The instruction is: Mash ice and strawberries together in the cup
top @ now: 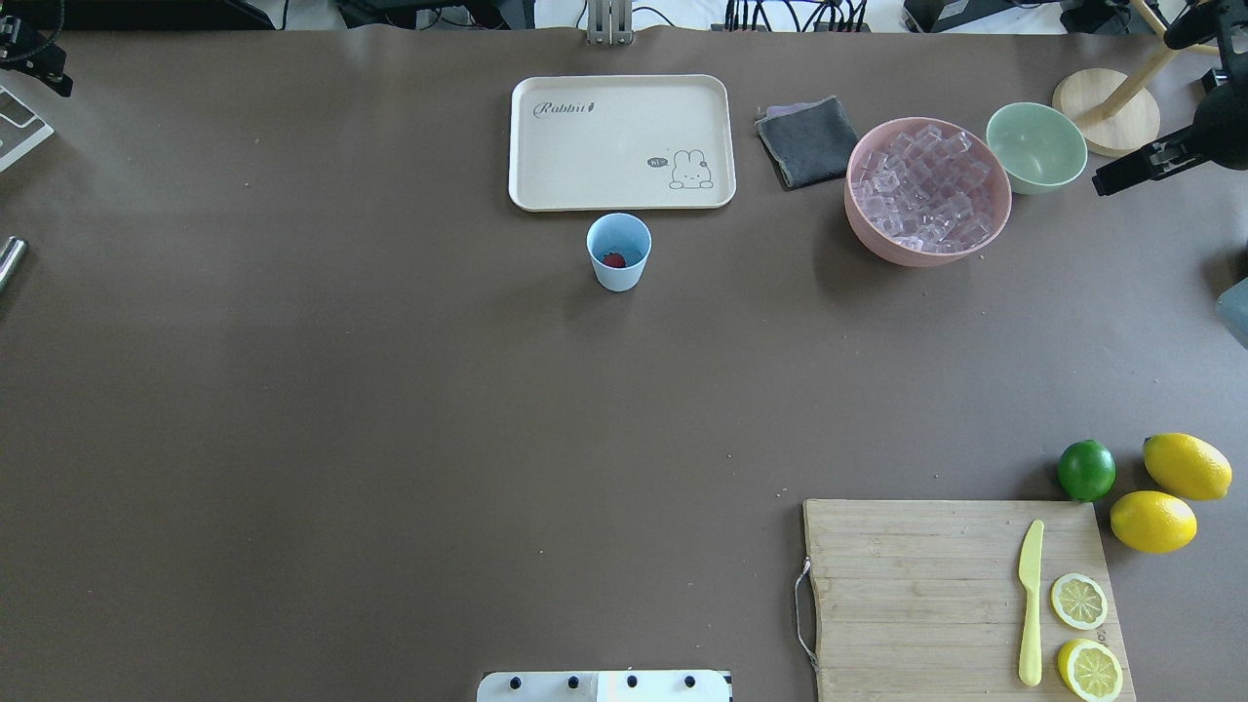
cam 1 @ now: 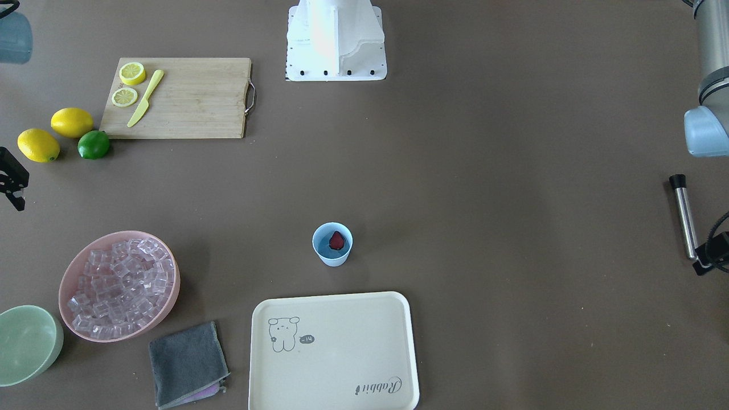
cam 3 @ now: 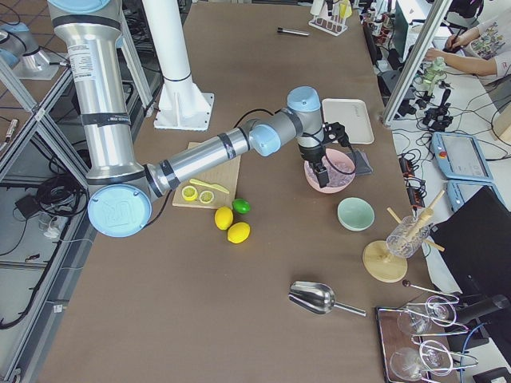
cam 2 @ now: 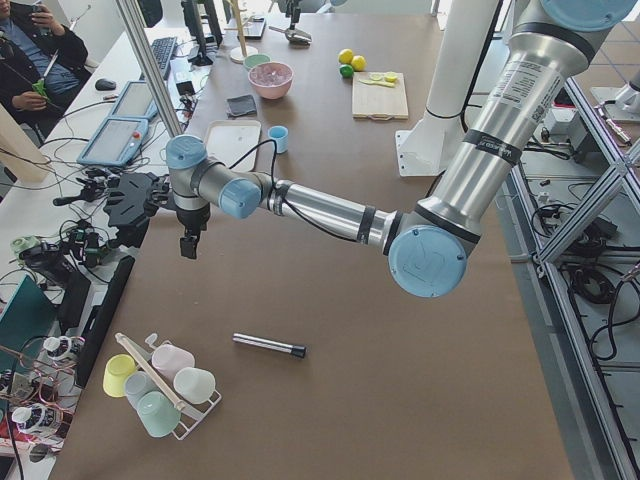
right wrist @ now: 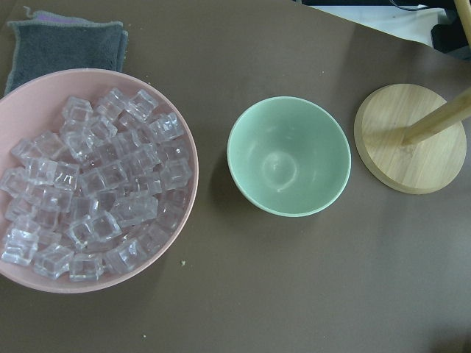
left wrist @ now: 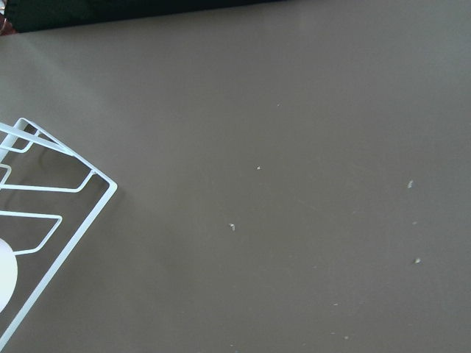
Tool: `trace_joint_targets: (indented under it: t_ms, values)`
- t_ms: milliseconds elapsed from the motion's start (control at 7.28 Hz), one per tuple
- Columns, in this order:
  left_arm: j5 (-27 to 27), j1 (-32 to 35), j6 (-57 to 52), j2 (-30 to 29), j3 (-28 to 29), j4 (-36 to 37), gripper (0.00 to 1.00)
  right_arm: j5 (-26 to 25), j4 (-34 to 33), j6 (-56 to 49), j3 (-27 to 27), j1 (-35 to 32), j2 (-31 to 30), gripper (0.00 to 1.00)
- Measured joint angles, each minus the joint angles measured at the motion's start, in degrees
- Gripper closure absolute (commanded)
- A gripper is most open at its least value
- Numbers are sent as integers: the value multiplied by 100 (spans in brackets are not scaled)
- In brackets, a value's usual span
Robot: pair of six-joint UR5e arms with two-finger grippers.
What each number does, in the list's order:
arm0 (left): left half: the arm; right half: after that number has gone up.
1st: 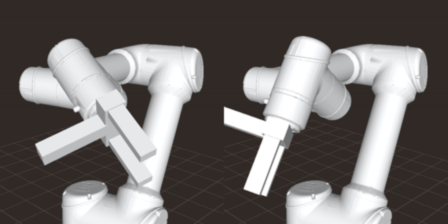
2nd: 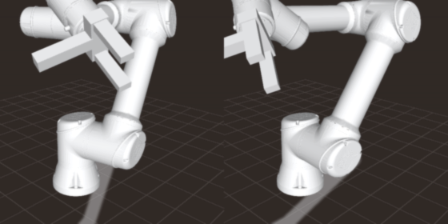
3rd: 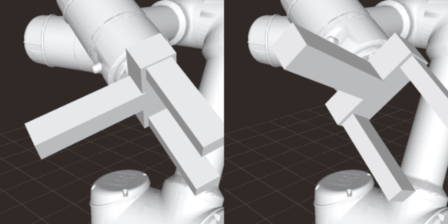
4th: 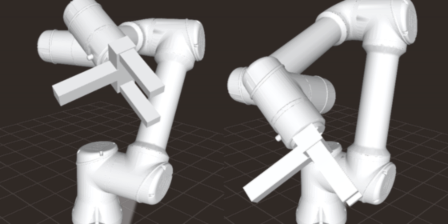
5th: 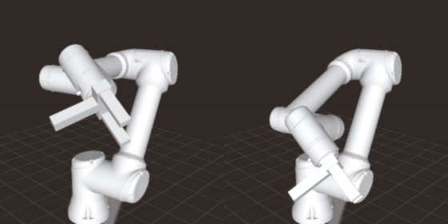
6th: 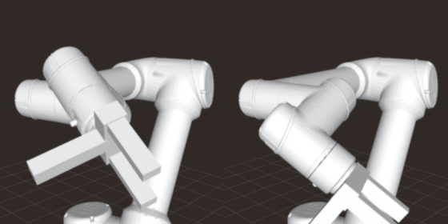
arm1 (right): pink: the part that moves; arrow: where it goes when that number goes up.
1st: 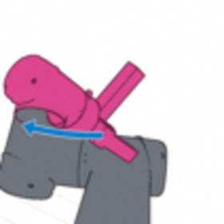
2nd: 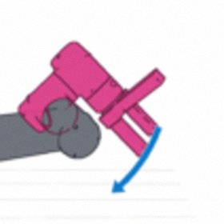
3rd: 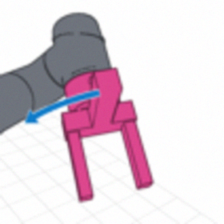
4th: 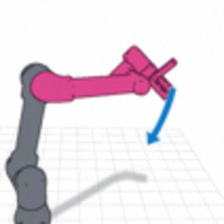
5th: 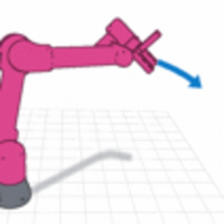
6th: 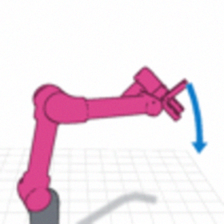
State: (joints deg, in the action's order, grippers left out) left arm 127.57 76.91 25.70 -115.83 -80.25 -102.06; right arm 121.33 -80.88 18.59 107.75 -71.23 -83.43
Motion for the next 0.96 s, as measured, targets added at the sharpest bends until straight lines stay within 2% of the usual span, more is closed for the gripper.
trace_joint_targets:
  t_ms: [549, 961]
  values:
    - [10, 46, 57, 87, -481, 12, 2, 696, 301, -310, -70, -486, -850, 0]
    - [86, 87, 52, 51, -574, 478, 2, 1342, 450, -318, -204, -676, -938, 0]
